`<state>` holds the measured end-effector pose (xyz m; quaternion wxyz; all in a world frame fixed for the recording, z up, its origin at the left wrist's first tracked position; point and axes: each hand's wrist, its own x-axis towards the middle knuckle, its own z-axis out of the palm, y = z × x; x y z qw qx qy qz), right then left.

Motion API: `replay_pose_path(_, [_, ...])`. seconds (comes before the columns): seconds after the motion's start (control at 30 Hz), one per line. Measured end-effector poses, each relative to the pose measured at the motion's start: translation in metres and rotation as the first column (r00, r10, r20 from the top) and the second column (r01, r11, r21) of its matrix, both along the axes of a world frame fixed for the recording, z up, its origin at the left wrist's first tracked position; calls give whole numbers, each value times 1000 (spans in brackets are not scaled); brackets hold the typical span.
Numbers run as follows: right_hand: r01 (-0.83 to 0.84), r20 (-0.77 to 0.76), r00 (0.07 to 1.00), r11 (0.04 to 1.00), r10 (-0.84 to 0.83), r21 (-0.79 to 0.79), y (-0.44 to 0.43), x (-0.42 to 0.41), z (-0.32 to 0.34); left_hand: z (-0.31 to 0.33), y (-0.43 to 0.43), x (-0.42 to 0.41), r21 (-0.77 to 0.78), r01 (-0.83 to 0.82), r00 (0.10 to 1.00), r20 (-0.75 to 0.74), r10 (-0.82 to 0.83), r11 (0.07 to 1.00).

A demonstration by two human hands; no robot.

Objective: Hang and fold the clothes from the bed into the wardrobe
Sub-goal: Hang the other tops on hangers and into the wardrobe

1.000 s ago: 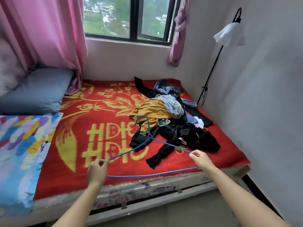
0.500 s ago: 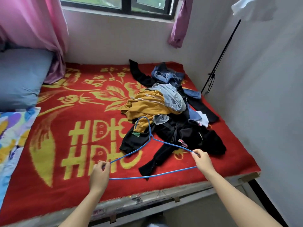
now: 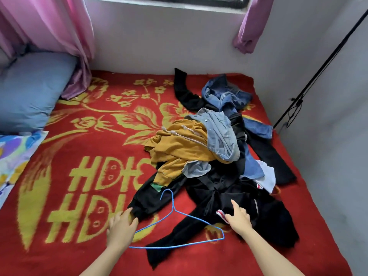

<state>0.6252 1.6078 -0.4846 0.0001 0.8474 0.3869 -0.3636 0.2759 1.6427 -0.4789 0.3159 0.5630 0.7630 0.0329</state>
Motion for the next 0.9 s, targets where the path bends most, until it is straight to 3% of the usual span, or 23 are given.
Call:
replay_pose_path(0.33, [-34, -23, 999, 996, 36, 87, 125, 52, -15, -10, 78, 69, -16, 88, 992, -90, -89, 996])
replay_pose_path(0.67, [304, -123, 951, 931, -284, 202, 228, 116, -51, -34, 140, 91, -75, -46, 996, -84, 40, 996])
replay_pose_path(0.9, [529, -346, 831, 810, -435, 253, 278, 138, -87, -67, 145, 81, -97, -95, 993, -72, 89, 991])
